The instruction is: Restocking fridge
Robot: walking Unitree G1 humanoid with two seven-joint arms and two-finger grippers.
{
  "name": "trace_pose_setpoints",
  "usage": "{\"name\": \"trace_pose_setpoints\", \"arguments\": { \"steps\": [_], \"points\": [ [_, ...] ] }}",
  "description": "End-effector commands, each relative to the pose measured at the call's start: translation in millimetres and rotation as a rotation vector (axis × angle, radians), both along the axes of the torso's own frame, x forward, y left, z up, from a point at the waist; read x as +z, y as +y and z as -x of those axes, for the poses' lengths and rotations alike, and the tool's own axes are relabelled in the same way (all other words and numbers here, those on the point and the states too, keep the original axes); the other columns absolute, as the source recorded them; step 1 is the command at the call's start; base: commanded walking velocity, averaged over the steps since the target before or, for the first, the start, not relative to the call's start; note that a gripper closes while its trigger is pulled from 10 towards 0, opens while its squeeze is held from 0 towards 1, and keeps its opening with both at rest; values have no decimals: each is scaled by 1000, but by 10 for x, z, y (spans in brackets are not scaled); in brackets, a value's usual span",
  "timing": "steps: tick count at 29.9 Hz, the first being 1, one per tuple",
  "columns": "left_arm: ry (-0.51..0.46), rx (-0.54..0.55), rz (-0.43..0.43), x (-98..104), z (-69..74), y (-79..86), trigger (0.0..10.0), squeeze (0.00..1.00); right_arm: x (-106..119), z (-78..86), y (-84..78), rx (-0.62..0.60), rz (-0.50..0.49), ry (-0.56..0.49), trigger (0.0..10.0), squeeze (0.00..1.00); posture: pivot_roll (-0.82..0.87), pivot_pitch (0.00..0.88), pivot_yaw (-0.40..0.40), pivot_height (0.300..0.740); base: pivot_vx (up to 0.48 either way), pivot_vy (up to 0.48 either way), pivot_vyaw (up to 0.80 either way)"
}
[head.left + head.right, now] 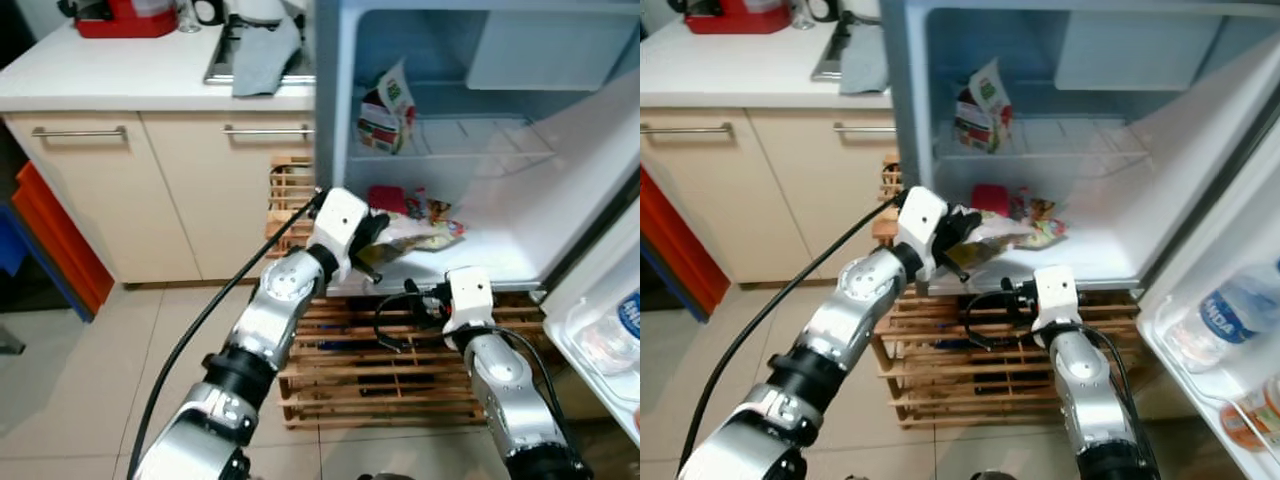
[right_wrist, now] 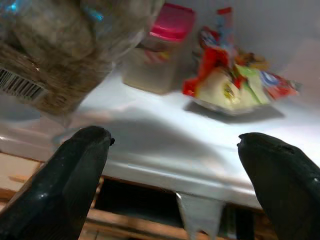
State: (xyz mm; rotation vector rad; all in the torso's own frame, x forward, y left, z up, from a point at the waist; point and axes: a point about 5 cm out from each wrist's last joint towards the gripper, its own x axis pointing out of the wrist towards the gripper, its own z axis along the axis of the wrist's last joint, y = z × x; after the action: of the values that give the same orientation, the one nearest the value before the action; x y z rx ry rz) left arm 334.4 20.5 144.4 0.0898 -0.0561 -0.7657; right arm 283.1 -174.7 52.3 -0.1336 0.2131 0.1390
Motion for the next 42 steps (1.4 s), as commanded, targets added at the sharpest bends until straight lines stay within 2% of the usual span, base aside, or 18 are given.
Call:
{"name": "trace_pose_setpoints", "arguments": {
  "steps": [1,19,26,29,33,42],
  "points": [
    [-37,3,8,89,-42,-16,10000,0,71,-30,-47,-23,4,-24,10000,55,-187,0,27,713,0,0,0],
    [-16,-17,28,-21,-12,-25,10000,0,53,-10,-9,-23,21,-14,10000,75,-184,0,16,652,0,0,0],
    [-18,-20,26,-32,-10,-25,10000,0,29,11,-21,-28,25,3,10000,78,-181,0,15,613,0,0,0],
    [-22,-20,21,-37,-5,-22,10000,0,72,9,4,-20,29,-50,10000,67,-178,0,14,594,0,0,0],
    [-26,-21,20,-33,-1,-28,10000,0,72,-10,7,-35,38,-40,10000,67,-176,0,15,594,0,0,0],
    [-35,-18,17,-25,-11,-17,10000,0,69,-23,2,-47,22,-34,10000,86,-175,0,21,594,0,0,-749]
  ]
}}
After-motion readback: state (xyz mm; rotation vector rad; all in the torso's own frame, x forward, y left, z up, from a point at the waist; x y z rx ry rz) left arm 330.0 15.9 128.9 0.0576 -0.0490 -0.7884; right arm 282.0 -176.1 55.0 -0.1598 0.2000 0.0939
